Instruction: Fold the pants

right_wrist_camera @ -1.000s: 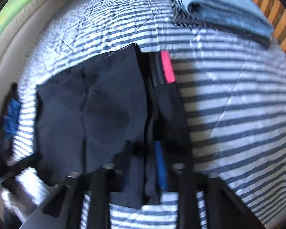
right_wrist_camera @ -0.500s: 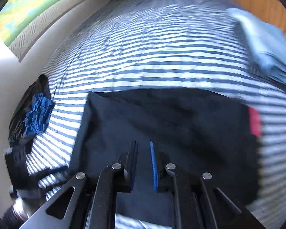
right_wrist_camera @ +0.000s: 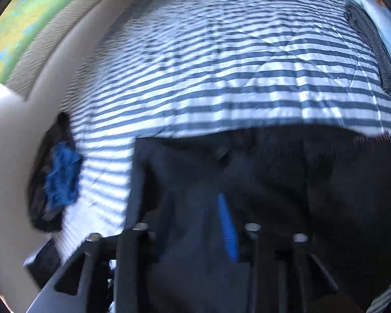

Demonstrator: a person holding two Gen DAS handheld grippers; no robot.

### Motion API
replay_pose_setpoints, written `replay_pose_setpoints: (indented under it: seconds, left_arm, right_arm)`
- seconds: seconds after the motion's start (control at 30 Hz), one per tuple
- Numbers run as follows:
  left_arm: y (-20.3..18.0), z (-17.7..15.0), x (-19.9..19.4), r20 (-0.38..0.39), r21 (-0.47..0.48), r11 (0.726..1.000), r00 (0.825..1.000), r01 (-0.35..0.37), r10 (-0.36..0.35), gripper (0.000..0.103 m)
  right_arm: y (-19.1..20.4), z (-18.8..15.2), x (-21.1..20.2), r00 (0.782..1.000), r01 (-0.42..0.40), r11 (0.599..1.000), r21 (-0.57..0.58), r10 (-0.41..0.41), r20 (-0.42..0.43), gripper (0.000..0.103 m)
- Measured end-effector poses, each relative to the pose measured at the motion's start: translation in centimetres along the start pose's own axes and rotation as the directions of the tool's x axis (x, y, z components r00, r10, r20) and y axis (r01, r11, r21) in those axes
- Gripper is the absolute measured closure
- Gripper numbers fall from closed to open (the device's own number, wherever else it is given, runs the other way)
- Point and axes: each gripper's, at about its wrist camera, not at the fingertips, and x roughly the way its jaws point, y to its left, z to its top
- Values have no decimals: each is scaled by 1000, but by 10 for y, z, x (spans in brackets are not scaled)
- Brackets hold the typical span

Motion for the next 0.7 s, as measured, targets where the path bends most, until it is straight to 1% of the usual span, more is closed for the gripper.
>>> replay_pose_setpoints:
  seconds: [0.1, 0.13, 0.23, 0.27, 0.3, 0.37, 0.47, 0.63, 0.7]
  left_arm:
    - [-7, -2, -9, 42, 2, 1000, 999, 13, -14, 86]
    - [-10, -3, -10, 51, 11, 1000, 999, 12, -13, 86]
    - [-21, -4, -17, 69, 32, 999, 998, 12, -14, 87]
    - [-23, -5, -19, 75, 35, 999, 997, 14, -17, 87]
    - [-28, -3, -18, 80, 39, 999, 996, 20, -23, 87]
    - [-32, -3, -20, 87, 54, 998, 995, 33, -37, 87]
    - [-35, -3, -24, 96, 66, 997, 994, 49, -55, 87]
    - [-39, -3, -29, 114, 63, 994, 989, 88, -95, 87]
    - [-45, -2, -29, 121, 74, 992, 987, 98, -106, 87]
  right_arm:
    - [32, -11, -5, 999, -15, 997, -78, 12, -44, 65]
    - [47, -13, -3, 998, -12, 993, -114, 5, -66, 64]
    - [86, -12, 16, 992, 2, 984, -181, -25, -127, 63]
    - [92, -12, 21, 989, 8, 981, -192, -36, -141, 63]
    - [101, -11, 30, 985, 30, 977, -212, -65, -162, 63]
    - [113, -10, 45, 974, 68, 967, -246, -118, -194, 63]
    - [121, -6, 60, 959, 94, 960, -264, -159, -236, 63]
    - [135, -11, 68, 935, 157, 932, -325, -247, -254, 62]
    - [139, -14, 71, 918, 200, 910, -364, -303, -254, 63]
